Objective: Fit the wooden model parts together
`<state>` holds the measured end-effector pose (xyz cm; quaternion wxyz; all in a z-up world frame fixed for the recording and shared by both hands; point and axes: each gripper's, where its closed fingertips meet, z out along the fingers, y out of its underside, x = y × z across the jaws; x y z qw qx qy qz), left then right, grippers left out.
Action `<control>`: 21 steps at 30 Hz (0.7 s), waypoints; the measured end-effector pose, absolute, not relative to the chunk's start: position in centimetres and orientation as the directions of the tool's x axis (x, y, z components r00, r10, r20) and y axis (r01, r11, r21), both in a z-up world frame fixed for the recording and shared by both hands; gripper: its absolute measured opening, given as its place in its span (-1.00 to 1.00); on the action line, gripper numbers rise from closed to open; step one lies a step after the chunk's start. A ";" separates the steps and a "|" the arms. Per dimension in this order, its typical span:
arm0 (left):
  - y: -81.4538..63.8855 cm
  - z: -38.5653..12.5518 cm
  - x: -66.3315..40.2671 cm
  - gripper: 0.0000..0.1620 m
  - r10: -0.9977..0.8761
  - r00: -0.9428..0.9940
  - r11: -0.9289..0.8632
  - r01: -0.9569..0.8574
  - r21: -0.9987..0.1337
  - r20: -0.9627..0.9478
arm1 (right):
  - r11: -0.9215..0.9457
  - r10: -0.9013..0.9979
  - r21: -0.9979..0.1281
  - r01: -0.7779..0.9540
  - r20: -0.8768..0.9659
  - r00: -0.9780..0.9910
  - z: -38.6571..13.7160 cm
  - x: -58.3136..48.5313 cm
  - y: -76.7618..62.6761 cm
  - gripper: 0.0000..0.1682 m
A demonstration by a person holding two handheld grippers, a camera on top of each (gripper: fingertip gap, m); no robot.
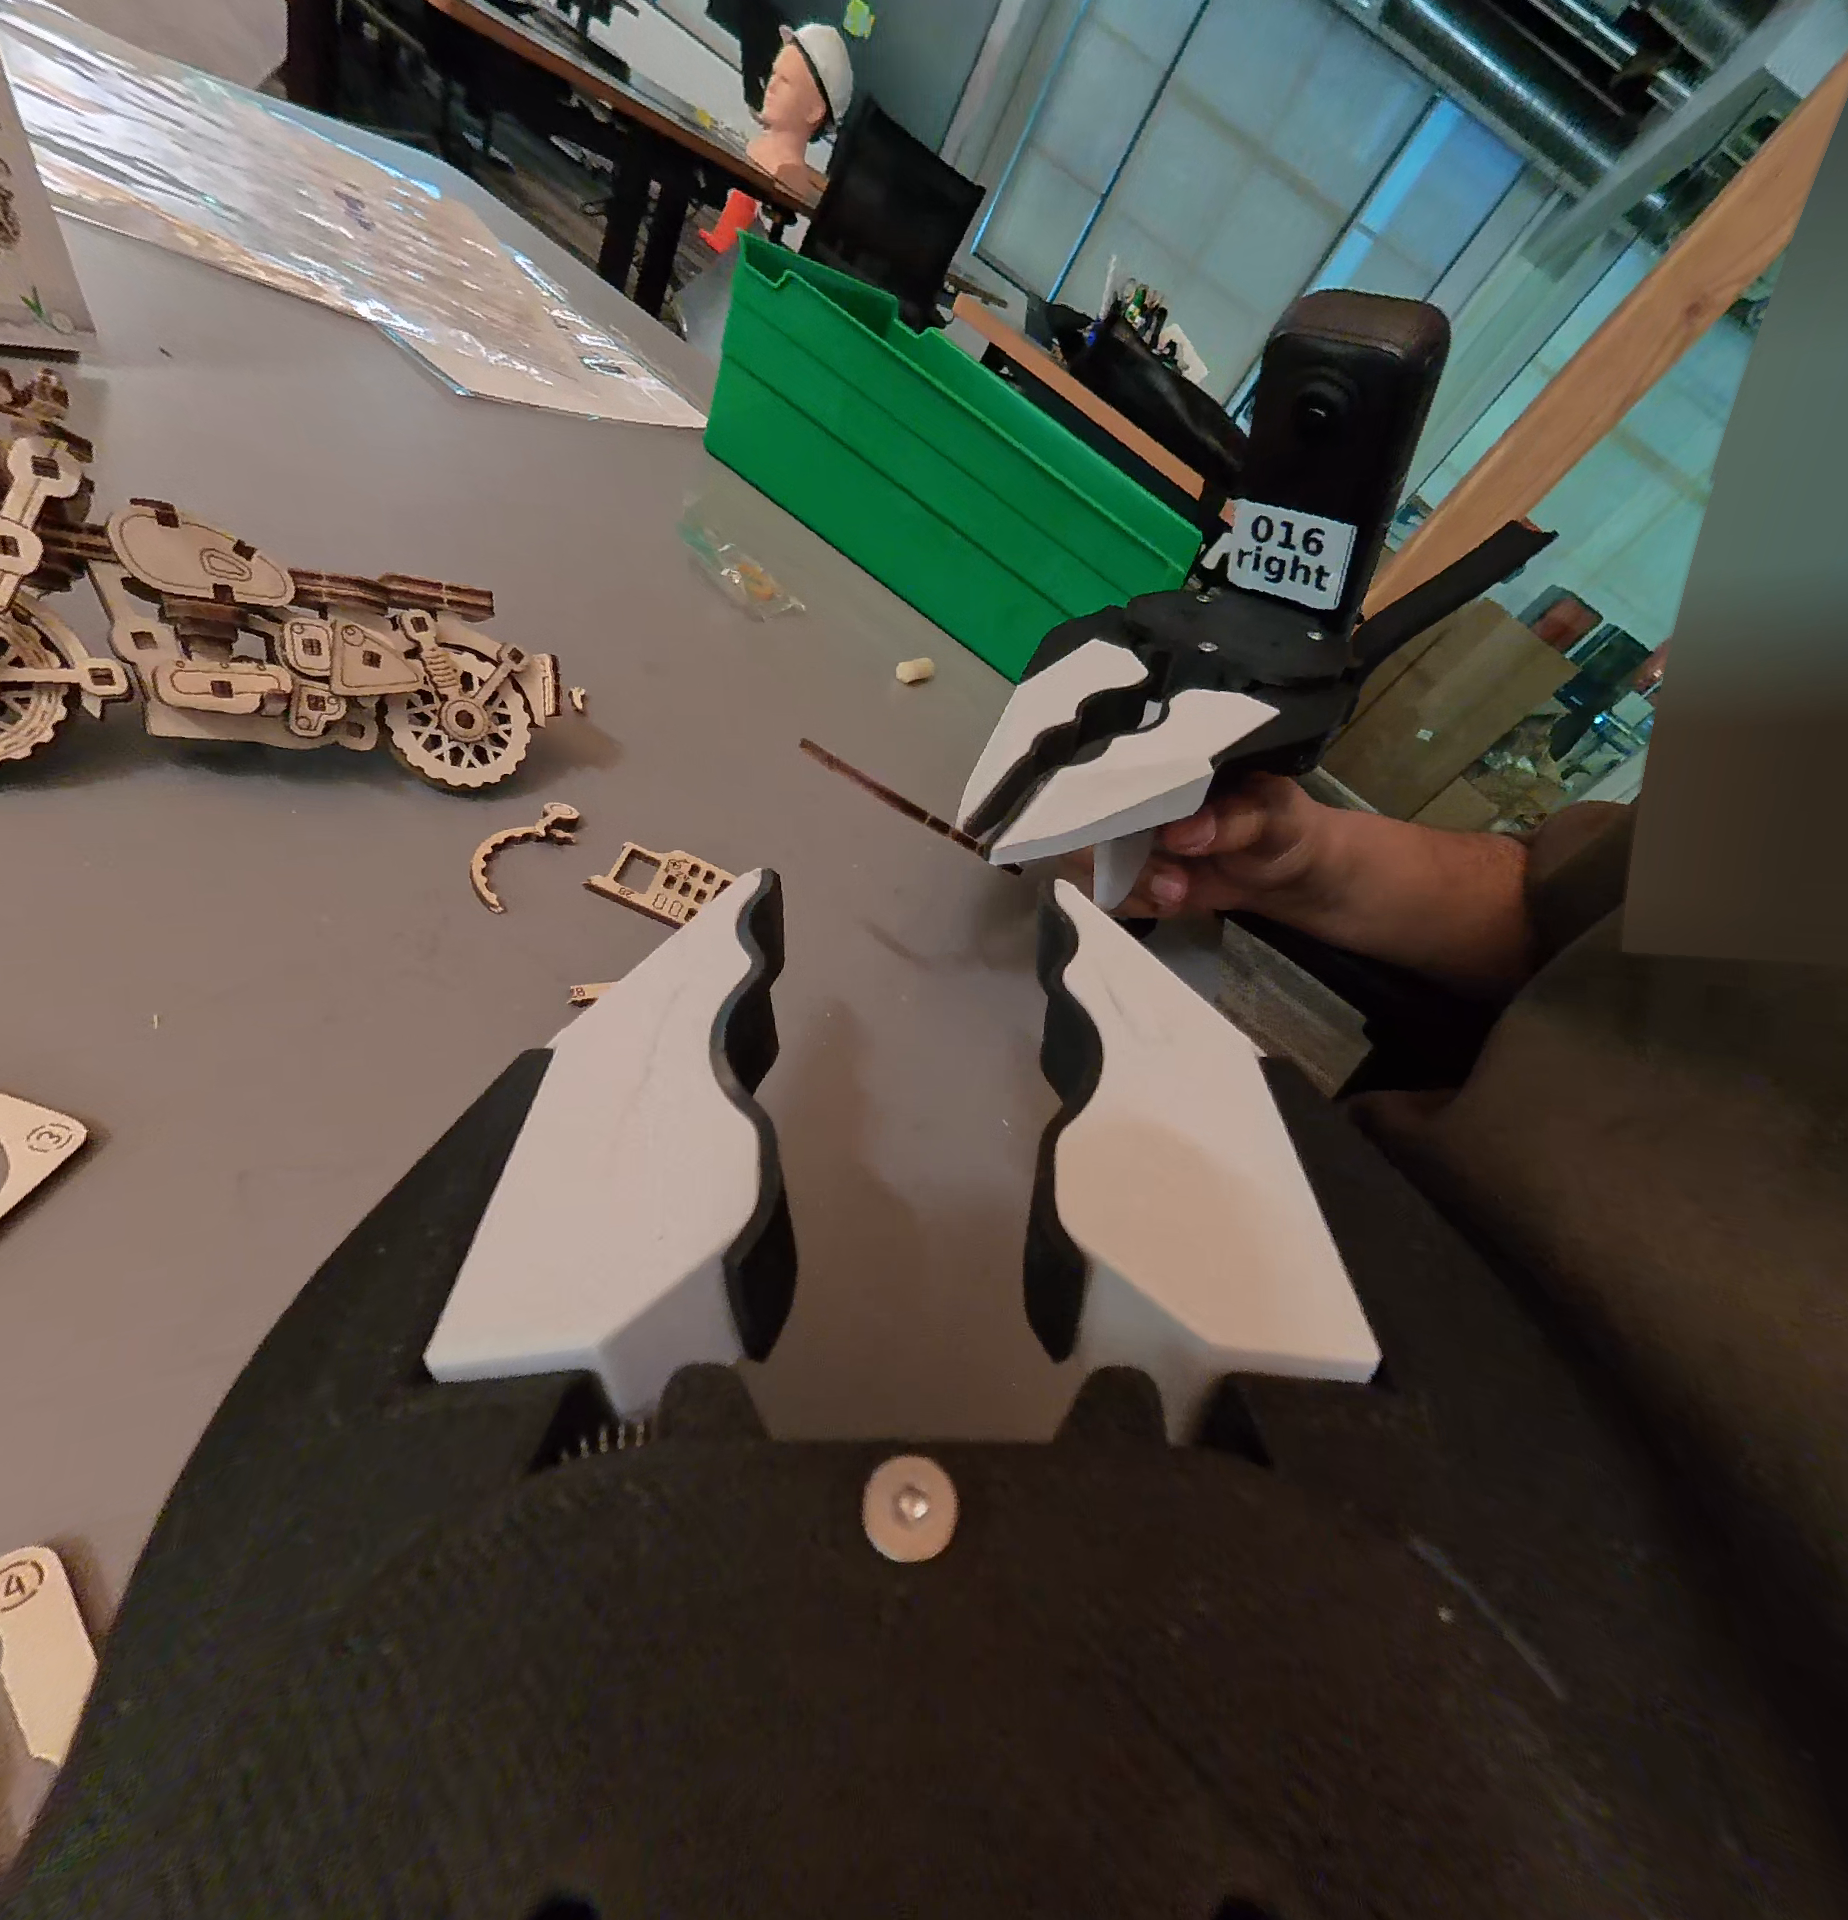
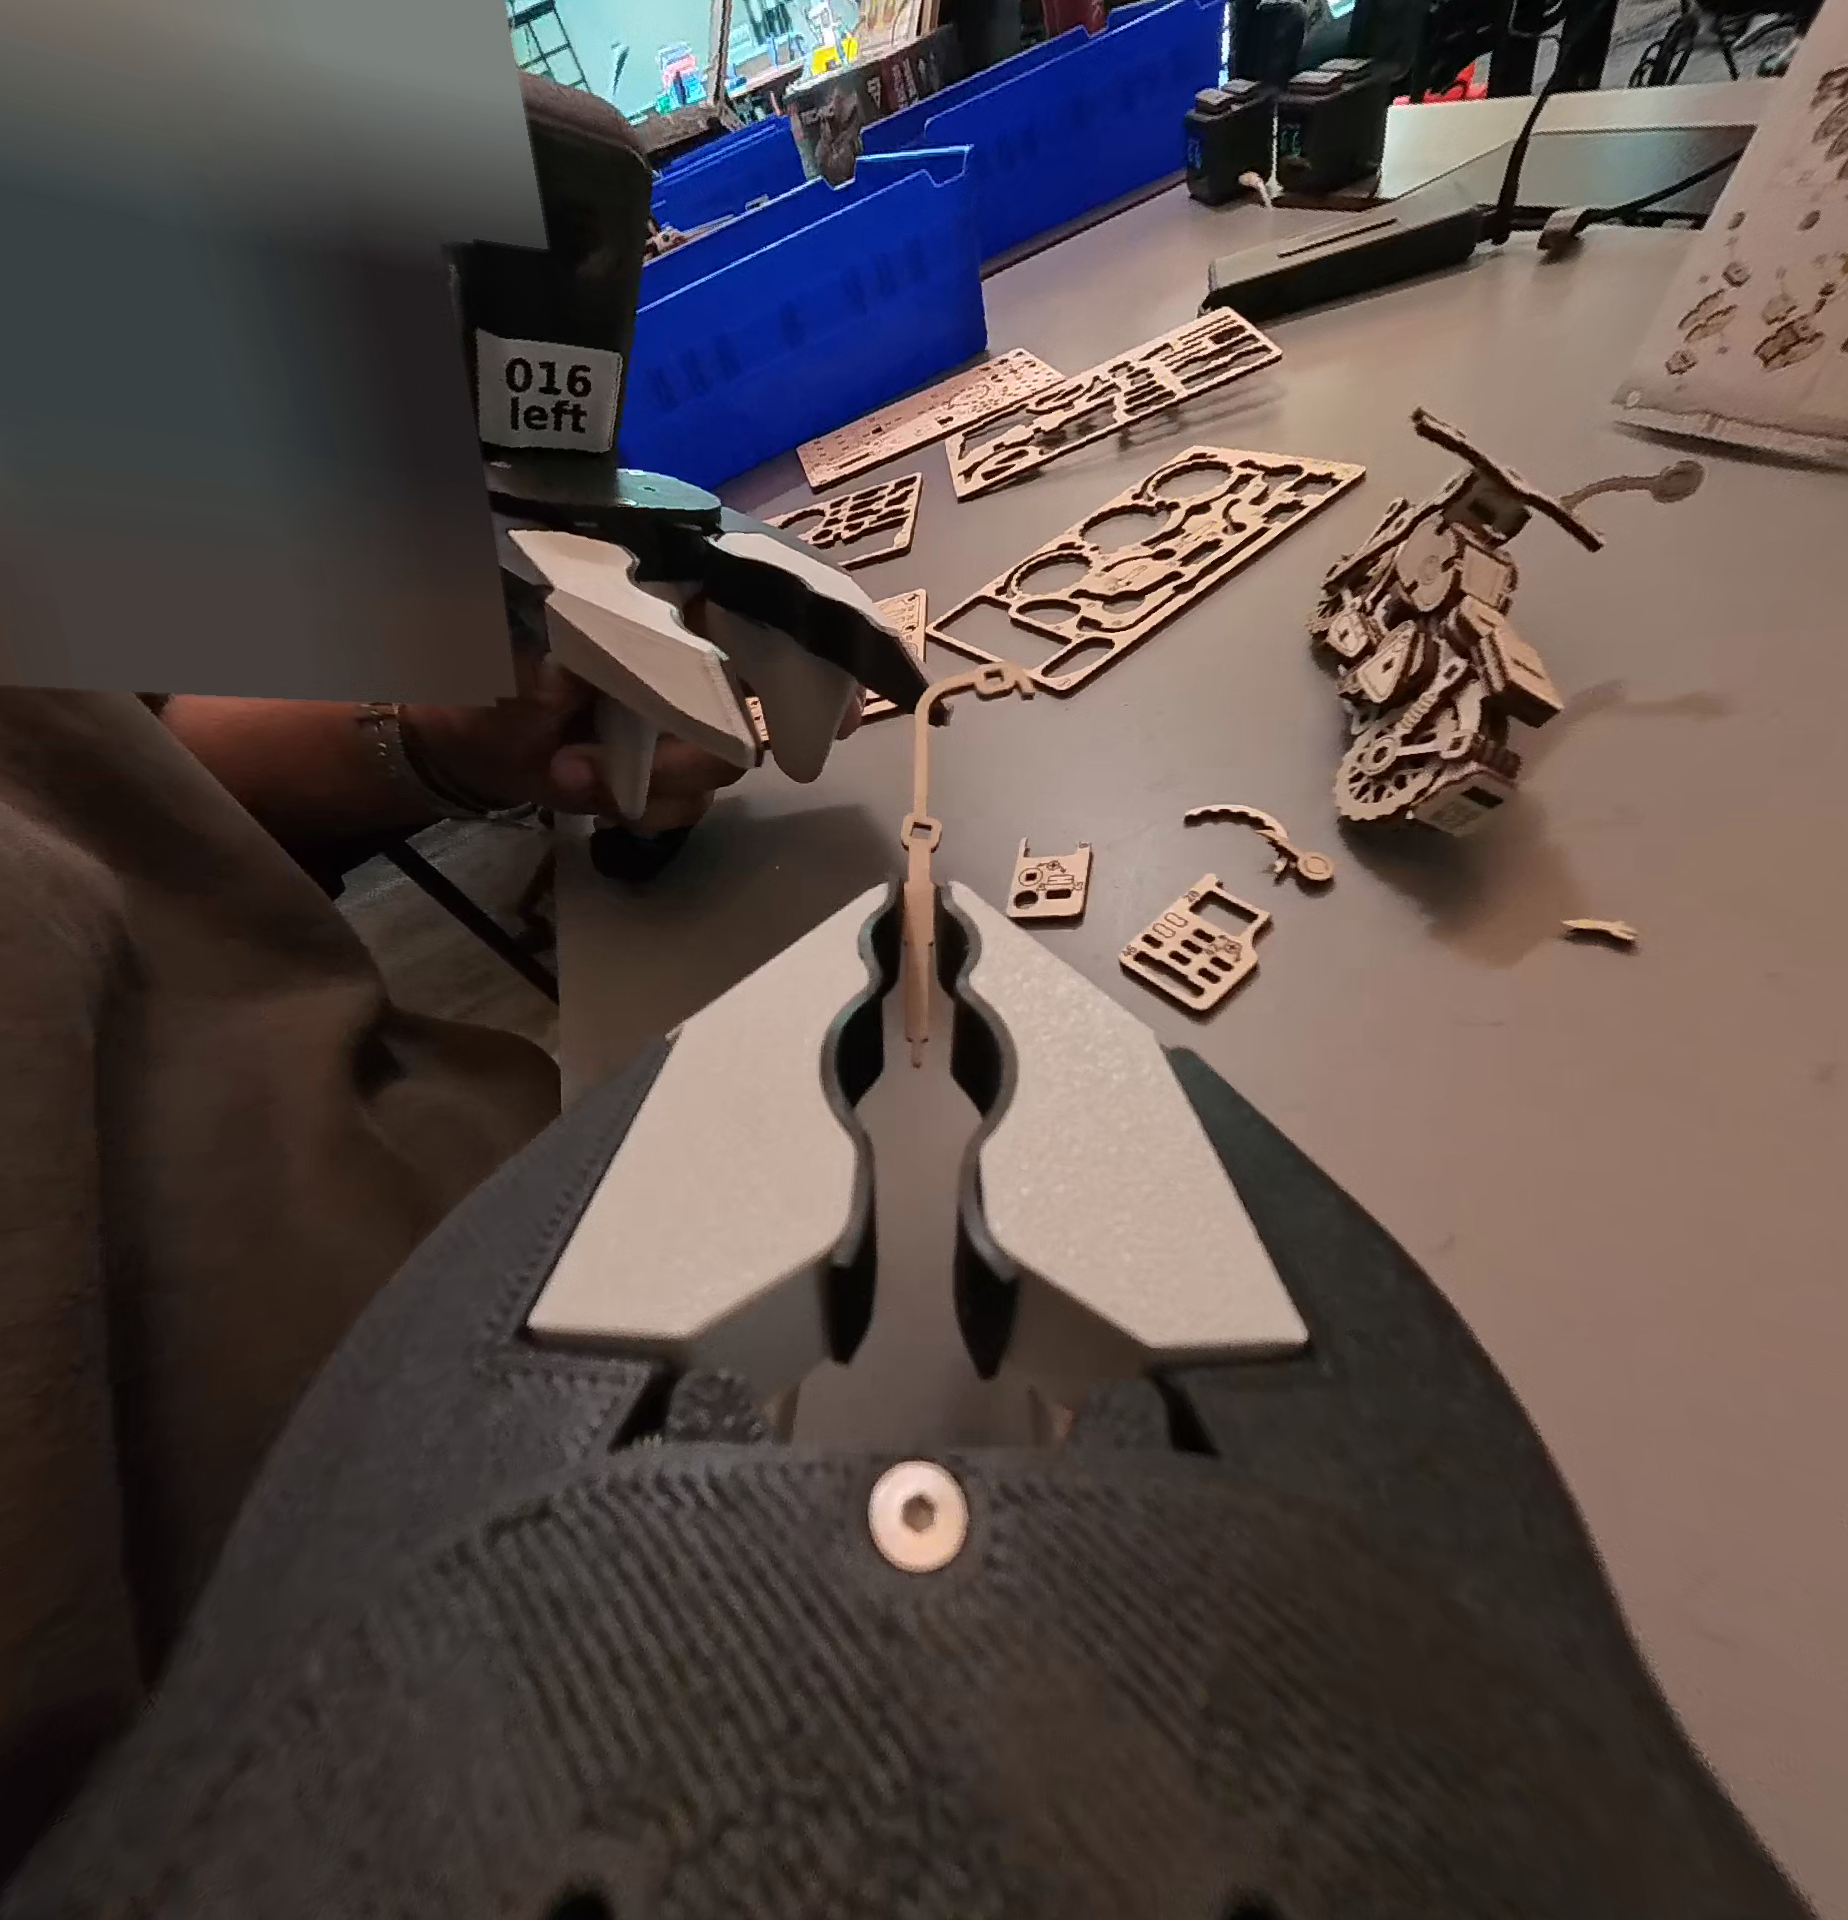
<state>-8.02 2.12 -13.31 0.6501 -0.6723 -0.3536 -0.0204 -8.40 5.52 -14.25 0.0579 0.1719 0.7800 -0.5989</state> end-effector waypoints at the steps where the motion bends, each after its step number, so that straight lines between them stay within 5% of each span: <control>1: 2.1 -13.3 -8.0 -0.43 0.448 0.749 0.095 0.503 -0.859 0.488 | 0.224 0.199 -0.916 0.334 -0.292 -0.935 -14.2 -8.4 5.5 -0.95; 9: 2.4 -13.4 -7.8 -0.48 0.436 0.754 0.088 0.508 -0.857 0.491 | 0.229 0.195 -0.919 0.321 -0.280 -0.940 -14.2 -8.3 5.5 -0.95; 15: 2.6 -13.4 -7.4 -0.76 0.401 0.752 0.089 0.537 -0.839 0.523 | 0.256 0.188 -0.925 0.280 -0.237 -0.953 -14.4 -7.9 5.3 -0.95; 21: 2.9 -13.4 -7.3 -0.74 0.368 0.715 0.120 0.598 -0.793 0.595 | 0.278 0.184 -0.935 0.222 -0.175 -0.967 -14.5 -7.6 5.1 -0.95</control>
